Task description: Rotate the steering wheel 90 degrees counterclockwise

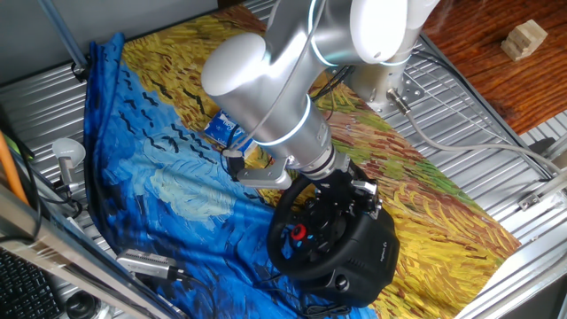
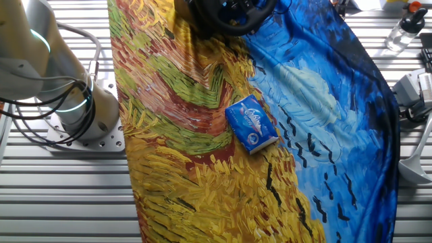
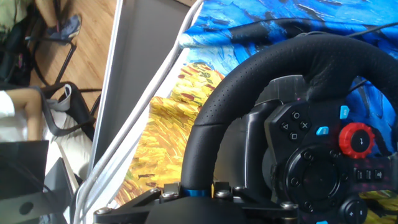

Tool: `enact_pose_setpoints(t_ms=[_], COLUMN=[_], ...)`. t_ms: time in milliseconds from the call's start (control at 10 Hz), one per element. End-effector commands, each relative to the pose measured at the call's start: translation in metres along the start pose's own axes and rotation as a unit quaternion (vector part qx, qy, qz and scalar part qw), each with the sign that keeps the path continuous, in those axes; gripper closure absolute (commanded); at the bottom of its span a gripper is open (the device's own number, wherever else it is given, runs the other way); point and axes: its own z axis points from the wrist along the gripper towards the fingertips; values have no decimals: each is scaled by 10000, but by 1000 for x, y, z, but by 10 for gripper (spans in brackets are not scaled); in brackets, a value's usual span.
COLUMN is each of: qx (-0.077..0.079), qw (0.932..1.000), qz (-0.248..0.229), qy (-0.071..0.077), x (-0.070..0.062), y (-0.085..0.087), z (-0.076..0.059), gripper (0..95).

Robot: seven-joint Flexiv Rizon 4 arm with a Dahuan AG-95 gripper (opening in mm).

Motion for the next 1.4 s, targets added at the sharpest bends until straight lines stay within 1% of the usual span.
enact_pose_setpoints(t_ms=[100,400,1100,1400], qx=[19,48,56,67], qw=[9999,9999,9998,9999], qz=[-103,-161,-194,-85], qy=[35,41,46,32], x=[3,7,10,10], y=[1,1,1,1], z=[-2,3,2,2], gripper=[950,950,950,950])
